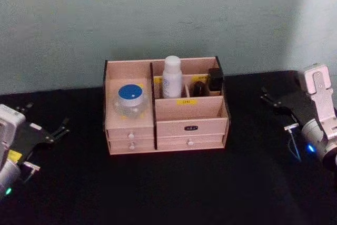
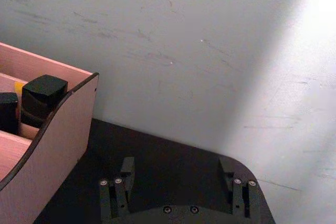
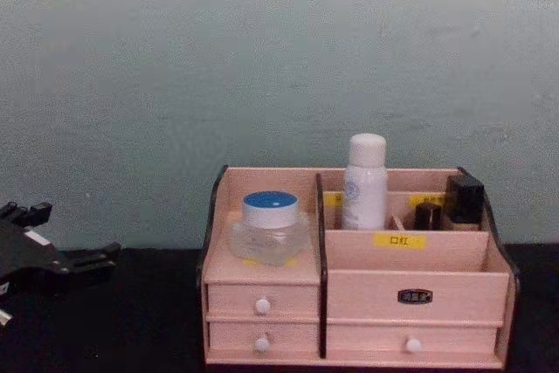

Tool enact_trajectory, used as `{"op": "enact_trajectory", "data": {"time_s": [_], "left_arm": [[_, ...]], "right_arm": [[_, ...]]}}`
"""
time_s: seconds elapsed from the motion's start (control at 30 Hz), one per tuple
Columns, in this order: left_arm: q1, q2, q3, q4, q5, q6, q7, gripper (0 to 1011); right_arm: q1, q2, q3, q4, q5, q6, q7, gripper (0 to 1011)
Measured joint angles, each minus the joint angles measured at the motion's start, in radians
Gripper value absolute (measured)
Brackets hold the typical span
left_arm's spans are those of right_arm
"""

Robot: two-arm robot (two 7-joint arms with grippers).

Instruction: Pick up the facial cleanser and watermelon frost from the table and place them into the tiered storage box.

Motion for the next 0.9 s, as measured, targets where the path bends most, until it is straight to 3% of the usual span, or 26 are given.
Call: {"op": "enact_trajectory", "data": {"time_s": [0.9], "left_arm": [[0.000, 0.000, 0.000, 0.000, 0.000, 0.000, 0.000, 1001]], "right_arm": [[0.000, 0.000, 0.000, 0.000, 0.001, 0.000, 0.000, 1002]]}}
